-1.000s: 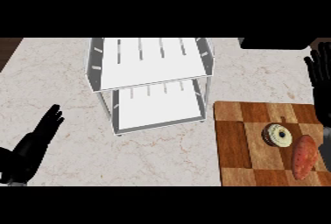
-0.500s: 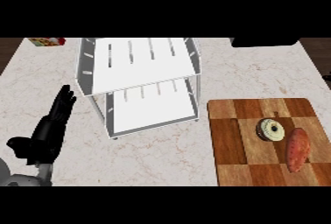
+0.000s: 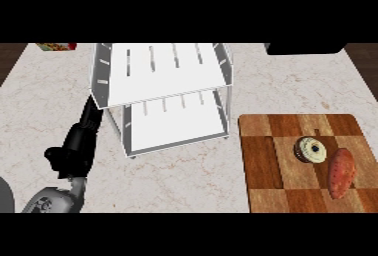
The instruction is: Pick the cupcake from the cutting board and place it in the tiered basket
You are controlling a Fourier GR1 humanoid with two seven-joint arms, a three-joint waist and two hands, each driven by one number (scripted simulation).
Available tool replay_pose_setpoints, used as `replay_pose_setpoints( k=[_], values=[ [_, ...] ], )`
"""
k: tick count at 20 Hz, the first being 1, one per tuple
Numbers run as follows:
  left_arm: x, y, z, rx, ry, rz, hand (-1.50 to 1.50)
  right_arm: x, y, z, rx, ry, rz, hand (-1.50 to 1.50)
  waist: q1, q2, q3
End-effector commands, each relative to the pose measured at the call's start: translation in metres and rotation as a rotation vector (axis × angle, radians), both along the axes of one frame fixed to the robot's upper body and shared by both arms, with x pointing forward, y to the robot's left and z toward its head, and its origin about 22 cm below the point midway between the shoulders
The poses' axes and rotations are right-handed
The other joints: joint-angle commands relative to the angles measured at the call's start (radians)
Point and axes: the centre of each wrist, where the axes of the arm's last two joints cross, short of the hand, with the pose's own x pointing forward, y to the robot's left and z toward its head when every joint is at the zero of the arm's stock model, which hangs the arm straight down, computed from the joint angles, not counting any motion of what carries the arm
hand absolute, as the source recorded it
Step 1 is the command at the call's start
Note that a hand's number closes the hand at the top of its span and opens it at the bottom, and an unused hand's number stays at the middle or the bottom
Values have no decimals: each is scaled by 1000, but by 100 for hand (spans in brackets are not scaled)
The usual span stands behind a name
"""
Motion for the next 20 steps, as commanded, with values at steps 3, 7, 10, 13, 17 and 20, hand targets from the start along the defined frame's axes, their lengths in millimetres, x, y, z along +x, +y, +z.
replay_pose_setpoints(
  k=[3, 7, 10, 13, 17, 20],
  values=[
    [3, -4, -2, 10, 10, 20, 0, -22, -43, 95, -521, -10, 84, -150, -12, -3, -5],
    [2, -15, -3, 12, 21, -4, 0, -15, -25, 170, -892, -59, 104, -150, -7, -6, -6],
    [-2, -18, -12, 2, 14, 2, 0, -17, -4, 202, -1133, -75, 83, -150, -2, -6, -6],
    [6, -19, 4, 7, -8, 4, 0, -16, 30, 204, -1306, -94, 65, -150, 7, -7, -5],
    [13, -39, -11, 25, -3, -1, 0, -20, 63, 188, -1408, -60, 61, -150, 10, -2, -6],
    [11, -23, 1, 31, -6, -12, 0, -25, 74, 175, -1455, -14, 69, -150, 21, -3, -6]
  ],
)
